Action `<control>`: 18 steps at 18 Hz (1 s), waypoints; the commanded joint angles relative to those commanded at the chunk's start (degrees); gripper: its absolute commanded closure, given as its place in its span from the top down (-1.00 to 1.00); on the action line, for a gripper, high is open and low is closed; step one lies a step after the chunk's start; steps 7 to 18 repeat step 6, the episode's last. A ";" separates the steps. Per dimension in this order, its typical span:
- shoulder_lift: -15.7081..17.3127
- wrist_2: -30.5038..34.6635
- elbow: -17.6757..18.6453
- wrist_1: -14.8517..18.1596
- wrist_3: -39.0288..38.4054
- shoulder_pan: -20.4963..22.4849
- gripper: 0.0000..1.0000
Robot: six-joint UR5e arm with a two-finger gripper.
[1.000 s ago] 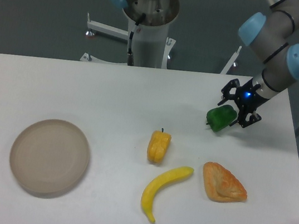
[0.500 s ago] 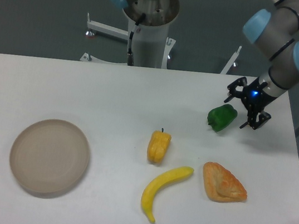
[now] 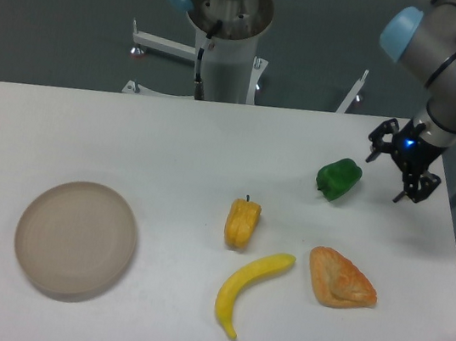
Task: Place the green pepper on the table
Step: 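Open the gripper and raise it away from the green pepper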
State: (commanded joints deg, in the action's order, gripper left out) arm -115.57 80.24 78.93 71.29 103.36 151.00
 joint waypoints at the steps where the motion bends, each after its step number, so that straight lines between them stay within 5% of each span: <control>1: -0.35 0.09 -0.61 -0.79 -0.79 -0.53 1.00; 6: -1.84 4.46 -3.60 -1.77 -2.90 -3.25 1.00; 18: -1.84 4.46 -3.60 -1.77 -2.90 -3.25 1.00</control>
